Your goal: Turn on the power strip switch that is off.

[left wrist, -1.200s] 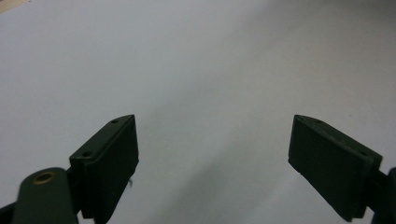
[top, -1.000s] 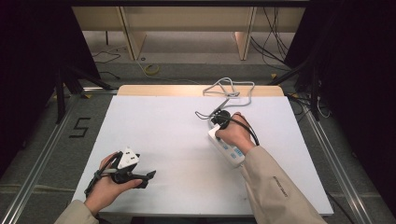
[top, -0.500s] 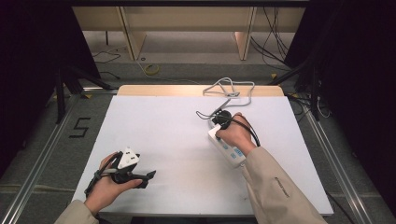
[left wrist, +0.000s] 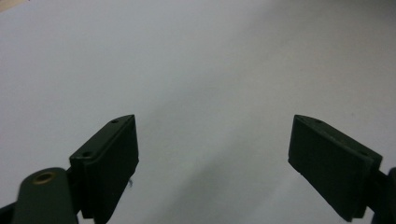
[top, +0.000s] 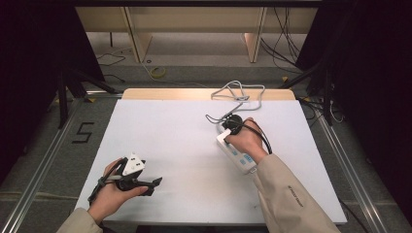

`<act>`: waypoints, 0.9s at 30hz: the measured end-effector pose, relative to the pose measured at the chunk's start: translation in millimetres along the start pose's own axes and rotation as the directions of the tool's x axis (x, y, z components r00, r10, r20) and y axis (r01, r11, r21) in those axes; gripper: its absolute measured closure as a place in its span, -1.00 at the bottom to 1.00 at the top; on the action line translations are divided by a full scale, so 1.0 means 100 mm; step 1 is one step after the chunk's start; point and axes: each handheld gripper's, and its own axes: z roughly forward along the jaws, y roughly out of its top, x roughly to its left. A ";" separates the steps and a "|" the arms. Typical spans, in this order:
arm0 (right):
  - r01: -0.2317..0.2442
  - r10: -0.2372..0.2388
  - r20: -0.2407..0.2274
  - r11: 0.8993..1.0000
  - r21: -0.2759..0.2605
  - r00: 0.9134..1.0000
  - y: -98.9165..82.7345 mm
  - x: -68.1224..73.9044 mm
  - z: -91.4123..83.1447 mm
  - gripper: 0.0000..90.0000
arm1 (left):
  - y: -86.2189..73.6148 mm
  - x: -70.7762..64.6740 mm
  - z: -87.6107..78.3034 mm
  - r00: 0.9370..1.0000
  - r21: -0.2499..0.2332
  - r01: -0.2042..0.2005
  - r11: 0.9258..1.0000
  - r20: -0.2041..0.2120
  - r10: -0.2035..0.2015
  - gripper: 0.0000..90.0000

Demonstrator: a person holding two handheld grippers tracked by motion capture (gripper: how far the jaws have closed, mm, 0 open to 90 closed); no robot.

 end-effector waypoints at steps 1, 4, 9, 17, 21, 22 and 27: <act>-0.006 0.006 -0.001 1.000 -0.005 1.000 0.00 0.00 -0.01 1.00 | 0.00 0.00 0.00 1.000 0.000 0.000 1.000 0.000 0.000 -0.65; -0.006 0.006 -0.003 1.000 -0.018 1.000 -0.01 0.00 -0.04 1.00 | 0.00 0.00 0.00 1.000 0.000 0.000 1.000 0.000 0.000 -0.65; -0.005 0.005 -0.007 1.000 -0.031 1.000 -0.03 0.00 -0.10 1.00 | 0.00 0.00 0.00 1.000 0.001 0.000 1.000 -0.001 0.000 -0.65; -0.006 0.005 -0.017 0.998 -0.059 1.000 -0.11 -0.04 -0.16 1.00 | 0.00 0.00 0.00 1.000 0.002 0.000 1.000 -0.001 0.000 -0.65; -0.006 0.005 -0.019 0.997 -0.071 1.000 -0.15 -0.04 -0.20 1.00 | 0.00 0.00 0.00 1.000 0.002 0.001 1.000 -0.001 -0.001 -0.65; -0.007 0.005 -0.023 0.997 -0.074 1.000 -0.16 -0.04 -0.21 0.98 | 0.00 0.00 0.00 1.000 0.002 0.001 1.000 -0.002 -0.001 -0.65; -0.010 0.008 -0.025 0.996 -0.093 1.000 -0.24 -0.07 -0.27 0.95 | -0.01 0.00 0.00 1.000 0.004 0.001 1.000 -0.002 -0.001 -0.65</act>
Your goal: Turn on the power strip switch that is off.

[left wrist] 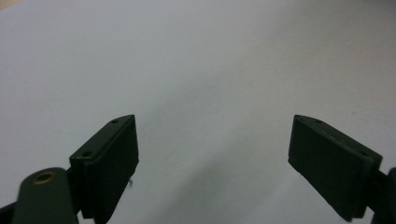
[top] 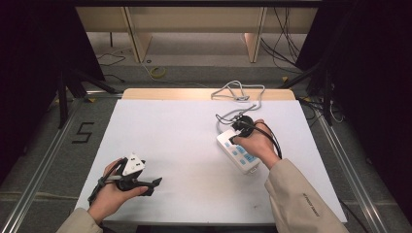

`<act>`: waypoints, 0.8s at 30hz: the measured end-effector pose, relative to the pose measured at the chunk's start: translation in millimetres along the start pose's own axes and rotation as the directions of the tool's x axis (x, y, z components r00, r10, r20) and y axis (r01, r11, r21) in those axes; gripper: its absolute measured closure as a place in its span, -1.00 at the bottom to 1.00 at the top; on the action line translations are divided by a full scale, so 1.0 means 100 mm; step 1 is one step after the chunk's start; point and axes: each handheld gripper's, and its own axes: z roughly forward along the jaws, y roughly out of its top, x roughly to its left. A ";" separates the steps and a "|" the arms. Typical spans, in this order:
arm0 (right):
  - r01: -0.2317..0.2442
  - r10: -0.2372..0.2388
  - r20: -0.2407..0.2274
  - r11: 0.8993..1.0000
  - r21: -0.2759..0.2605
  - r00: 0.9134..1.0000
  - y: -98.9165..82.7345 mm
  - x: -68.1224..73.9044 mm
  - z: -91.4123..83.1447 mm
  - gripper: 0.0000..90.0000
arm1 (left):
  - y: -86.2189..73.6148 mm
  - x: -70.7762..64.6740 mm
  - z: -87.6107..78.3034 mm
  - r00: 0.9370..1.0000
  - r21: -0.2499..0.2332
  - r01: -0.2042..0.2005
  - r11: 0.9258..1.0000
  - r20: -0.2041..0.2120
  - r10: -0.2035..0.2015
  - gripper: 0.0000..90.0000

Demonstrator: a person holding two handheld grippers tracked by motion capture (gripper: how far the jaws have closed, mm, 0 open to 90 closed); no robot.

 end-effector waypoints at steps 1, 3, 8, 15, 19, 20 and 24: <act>-0.003 0.003 -0.001 1.000 -0.005 1.000 -0.02 0.00 -0.02 0.94 | 0.00 0.00 0.00 1.000 0.000 0.000 1.000 0.000 0.000 -0.65; 0.002 -0.002 -0.001 1.000 -0.017 1.000 -0.05 -0.02 -0.05 0.91 | 0.00 0.00 0.00 1.000 0.001 0.000 1.000 0.000 0.000 -0.65; -0.004 0.004 -0.004 0.999 -0.038 1.000 -0.14 -0.04 -0.15 0.84 | 0.00 0.01 0.00 1.000 0.003 0.002 1.000 -0.001 -0.002 -0.65; -0.013 0.013 -0.003 0.997 -0.073 1.000 -0.31 -0.10 -0.26 0.69 | -0.01 0.01 0.00 1.000 0.005 0.006 1.000 -0.004 -0.006 -0.65; -0.034 0.034 0.001 0.995 -0.098 0.999 -0.43 -0.14 -0.32 0.58 | -0.01 0.02 0.00 1.000 0.007 0.006 1.000 -0.004 -0.006 -0.65; -0.036 0.036 0.001 0.994 -0.103 0.999 -0.46 -0.15 -0.34 0.54 | -0.01 0.02 0.00 1.000 0.007 0.007 1.000 -0.005 -0.007 -0.65; -0.055 0.056 0.005 0.989 -0.138 0.998 -0.60 -0.21 -0.42 0.43 | -0.01 0.02 -0.01 1.000 0.007 0.008 1.000 -0.006 -0.008 -0.65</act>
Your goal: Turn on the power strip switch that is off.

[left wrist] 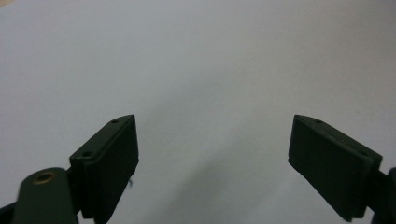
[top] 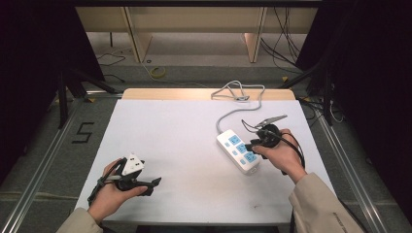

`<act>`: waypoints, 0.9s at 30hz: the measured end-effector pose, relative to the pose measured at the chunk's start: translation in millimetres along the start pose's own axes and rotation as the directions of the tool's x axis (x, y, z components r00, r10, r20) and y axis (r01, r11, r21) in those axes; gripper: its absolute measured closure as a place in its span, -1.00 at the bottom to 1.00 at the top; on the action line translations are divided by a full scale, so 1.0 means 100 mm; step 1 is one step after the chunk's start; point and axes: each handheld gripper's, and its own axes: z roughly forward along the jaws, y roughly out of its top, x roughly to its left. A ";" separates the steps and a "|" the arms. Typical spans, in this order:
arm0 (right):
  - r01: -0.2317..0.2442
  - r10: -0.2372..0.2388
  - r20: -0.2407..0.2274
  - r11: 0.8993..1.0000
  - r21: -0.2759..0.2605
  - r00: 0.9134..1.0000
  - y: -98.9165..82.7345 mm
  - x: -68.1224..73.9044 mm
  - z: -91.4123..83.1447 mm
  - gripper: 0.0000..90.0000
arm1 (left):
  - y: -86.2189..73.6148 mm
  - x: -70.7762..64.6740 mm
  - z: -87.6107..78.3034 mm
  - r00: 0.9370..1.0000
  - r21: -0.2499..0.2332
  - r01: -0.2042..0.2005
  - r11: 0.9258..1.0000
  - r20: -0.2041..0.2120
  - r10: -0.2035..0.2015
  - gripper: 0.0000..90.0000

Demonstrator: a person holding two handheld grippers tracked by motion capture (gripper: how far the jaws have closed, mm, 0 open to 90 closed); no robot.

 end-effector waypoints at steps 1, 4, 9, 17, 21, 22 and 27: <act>-0.006 0.006 -0.002 1.000 -0.015 1.000 -0.03 -0.02 -0.03 0.40 | 0.00 0.00 0.00 1.000 -0.001 0.004 1.000 0.000 -0.004 -0.65; -0.015 0.015 -0.002 0.999 -0.050 1.000 -0.14 -0.07 -0.10 0.32 | 0.00 0.00 0.00 1.000 0.000 0.005 1.000 -0.002 -0.005 -0.65; -0.029 0.029 -0.006 0.996 -0.084 1.000 -0.33 -0.12 -0.19 0.19 | 0.00 0.00 0.00 1.000 -0.003 0.012 1.000 -0.004 -0.012 -0.65; -0.042 0.042 -0.006 0.990 -0.138 0.999 -0.64 -0.15 -0.27 0.04 | -0.01 0.00 0.01 1.000 -0.002 0.014 1.000 -0.004 -0.014 -0.65; -0.062 0.063 -0.001 0.984 -0.168 0.998 -0.80 -0.15 -0.30 0.00 | 0.00 0.00 0.00 1.000 -0.002 0.014 1.000 -0.003 -0.014 -0.65; -0.064 0.065 -0.002 0.982 -0.179 0.998 -0.84 -0.15 -0.31 -0.01 | 0.00 0.00 0.00 1.000 -0.002 0.012 1.000 -0.002 -0.012 -0.65; -0.073 0.075 -0.001 0.974 -0.215 0.997 -0.92 -0.13 -0.36 -0.09 | 0.00 -0.01 0.01 1.000 0.002 0.009 1.000 0.005 -0.009 -0.65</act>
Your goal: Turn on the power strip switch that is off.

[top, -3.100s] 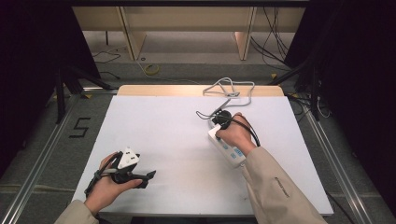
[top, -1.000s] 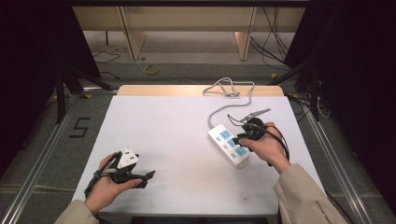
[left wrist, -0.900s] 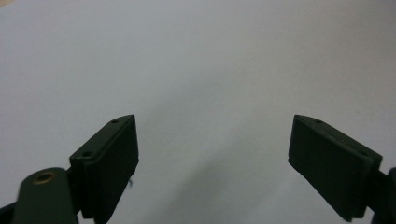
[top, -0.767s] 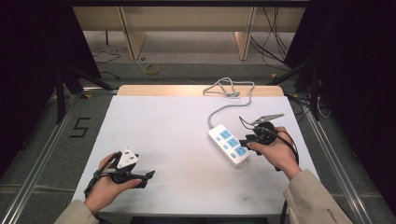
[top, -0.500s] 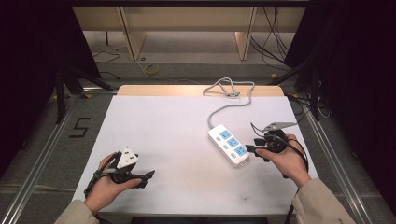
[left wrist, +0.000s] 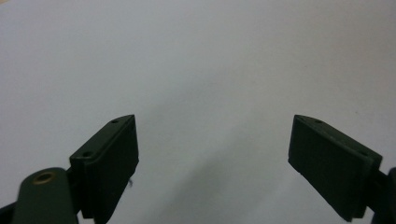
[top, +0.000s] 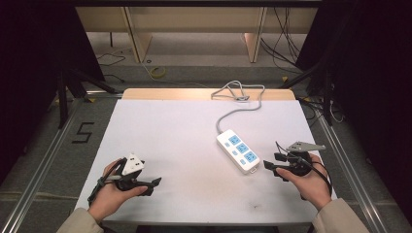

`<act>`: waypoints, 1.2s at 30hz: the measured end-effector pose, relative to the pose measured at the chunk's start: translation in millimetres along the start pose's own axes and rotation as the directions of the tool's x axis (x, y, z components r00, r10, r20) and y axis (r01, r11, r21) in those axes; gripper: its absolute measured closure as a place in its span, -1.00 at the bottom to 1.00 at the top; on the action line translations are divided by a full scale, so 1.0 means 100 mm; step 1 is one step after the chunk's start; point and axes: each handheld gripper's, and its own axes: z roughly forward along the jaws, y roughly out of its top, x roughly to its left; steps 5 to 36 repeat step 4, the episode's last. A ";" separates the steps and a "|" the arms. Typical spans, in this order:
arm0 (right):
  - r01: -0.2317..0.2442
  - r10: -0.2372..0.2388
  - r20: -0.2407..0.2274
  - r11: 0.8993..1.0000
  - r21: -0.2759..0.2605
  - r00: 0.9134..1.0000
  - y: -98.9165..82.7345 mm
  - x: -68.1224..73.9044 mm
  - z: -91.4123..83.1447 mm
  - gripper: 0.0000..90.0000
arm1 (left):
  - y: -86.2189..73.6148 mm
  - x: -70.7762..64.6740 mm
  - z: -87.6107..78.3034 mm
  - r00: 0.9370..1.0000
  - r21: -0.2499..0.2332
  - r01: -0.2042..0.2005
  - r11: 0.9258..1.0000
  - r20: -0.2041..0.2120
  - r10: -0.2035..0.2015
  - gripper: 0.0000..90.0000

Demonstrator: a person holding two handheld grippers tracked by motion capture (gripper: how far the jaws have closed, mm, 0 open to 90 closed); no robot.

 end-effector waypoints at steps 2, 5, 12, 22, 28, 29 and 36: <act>0.003 -0.002 0.005 1.000 -0.015 1.000 -0.01 0.01 -0.02 -0.11 | 0.00 -0.01 0.00 1.000 -0.003 0.008 1.000 0.008 -0.008 -0.65; 0.001 0.000 0.006 1.000 -0.027 1.000 -0.02 0.01 -0.04 -0.14 | 0.02 -0.04 0.02 0.999 -0.009 0.021 1.000 0.026 -0.020 -0.64; 0.001 0.000 0.006 1.000 -0.027 1.000 -0.02 0.01 -0.04 -0.14 | 0.02 -0.04 0.02 0.999 -0.009 0.021 1.000 0.026 -0.020 -0.64; 0.001 0.000 0.006 1.000 -0.027 1.000 -0.02 0.01 -0.04 -0.14 | 0.02 -0.04 0.02 0.999 -0.009 0.021 1.000 0.026 -0.020 -0.64; 0.001 0.000 0.006 1.000 -0.027 1.000 -0.02 0.01 -0.04 -0.14 | 0.02 -0.04 0.02 0.999 -0.009 0.021 1.000 0.026 -0.020 -0.64; 0.001 0.000 0.006 1.000 -0.027 1.000 -0.02 0.01 -0.04 -0.14 | 0.02 -0.04 0.02 0.999 -0.009 0.021 1.000 0.026 -0.020 -0.64; 0.001 0.000 0.006 1.000 -0.027 1.000 -0.02 0.01 -0.04 -0.14 | 0.02 -0.04 0.02 0.999 -0.009 0.021 1.000 0.026 -0.020 -0.64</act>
